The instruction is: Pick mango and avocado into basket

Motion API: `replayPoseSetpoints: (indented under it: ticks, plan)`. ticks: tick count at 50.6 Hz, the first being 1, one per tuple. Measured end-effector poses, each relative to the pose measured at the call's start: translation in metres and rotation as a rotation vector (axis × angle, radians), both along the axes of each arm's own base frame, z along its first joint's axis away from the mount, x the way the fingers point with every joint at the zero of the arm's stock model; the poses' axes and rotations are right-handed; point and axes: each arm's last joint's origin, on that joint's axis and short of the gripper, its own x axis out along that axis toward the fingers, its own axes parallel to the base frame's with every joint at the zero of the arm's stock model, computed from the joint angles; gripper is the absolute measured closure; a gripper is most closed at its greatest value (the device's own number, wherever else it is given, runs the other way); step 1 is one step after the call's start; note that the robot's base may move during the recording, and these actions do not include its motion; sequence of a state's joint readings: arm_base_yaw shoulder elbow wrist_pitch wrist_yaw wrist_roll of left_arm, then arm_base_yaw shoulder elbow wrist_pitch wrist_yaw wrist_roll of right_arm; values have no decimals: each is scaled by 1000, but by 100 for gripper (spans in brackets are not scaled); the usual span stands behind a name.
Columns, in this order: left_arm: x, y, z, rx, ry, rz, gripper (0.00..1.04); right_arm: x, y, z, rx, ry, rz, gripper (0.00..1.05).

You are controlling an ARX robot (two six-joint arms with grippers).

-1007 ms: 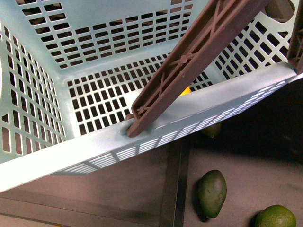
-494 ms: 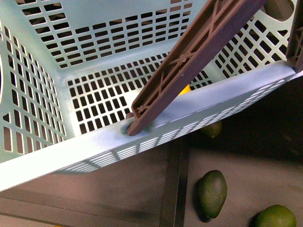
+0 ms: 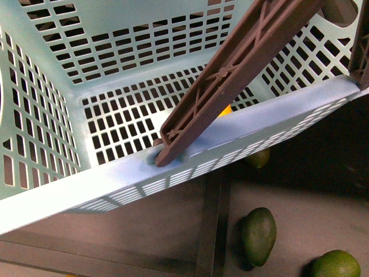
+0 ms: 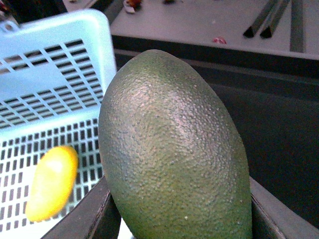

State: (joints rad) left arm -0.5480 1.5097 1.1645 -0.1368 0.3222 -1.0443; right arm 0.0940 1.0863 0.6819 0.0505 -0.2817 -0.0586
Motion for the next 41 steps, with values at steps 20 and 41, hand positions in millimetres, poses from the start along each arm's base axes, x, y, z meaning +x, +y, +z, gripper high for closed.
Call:
replayPoseSetpoints:
  ticks: [20,41]
  plan:
    - [0,0,0,0,0,0,100,21,96,-3,101,33,72,45]
    - [0,0,0,0,2,1,100,30,113,-12,130,49,-90,9]
